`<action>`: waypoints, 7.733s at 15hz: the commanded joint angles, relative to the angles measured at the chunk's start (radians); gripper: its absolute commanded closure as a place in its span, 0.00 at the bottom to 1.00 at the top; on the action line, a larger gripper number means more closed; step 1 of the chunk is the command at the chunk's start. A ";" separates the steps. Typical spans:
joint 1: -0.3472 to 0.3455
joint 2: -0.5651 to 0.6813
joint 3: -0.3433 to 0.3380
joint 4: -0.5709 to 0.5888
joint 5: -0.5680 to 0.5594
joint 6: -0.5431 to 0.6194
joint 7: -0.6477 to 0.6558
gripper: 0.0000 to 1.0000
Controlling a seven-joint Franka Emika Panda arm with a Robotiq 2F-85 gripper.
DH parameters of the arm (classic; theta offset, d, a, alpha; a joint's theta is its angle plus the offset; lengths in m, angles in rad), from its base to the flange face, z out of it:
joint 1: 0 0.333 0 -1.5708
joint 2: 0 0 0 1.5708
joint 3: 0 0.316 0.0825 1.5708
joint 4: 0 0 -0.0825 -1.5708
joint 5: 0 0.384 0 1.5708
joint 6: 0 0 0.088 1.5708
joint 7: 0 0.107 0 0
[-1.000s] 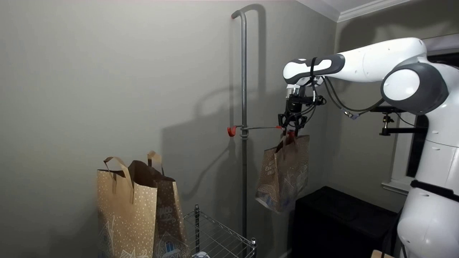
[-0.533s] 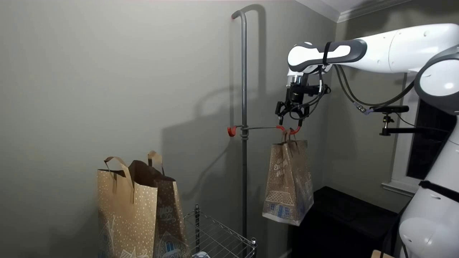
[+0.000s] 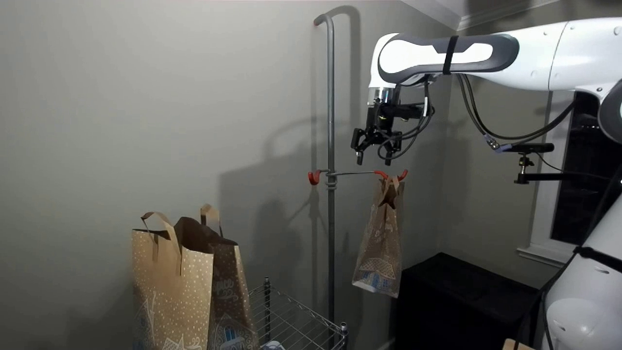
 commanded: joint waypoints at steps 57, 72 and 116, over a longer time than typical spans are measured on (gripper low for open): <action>0.646 1.133 0.195 1.194 -0.169 0.046 -0.099 0.00; 0.747 1.267 -0.027 1.449 -0.178 0.000 -0.081 0.78; 0.770 0.861 -0.207 1.413 -0.389 -0.501 -0.039 1.00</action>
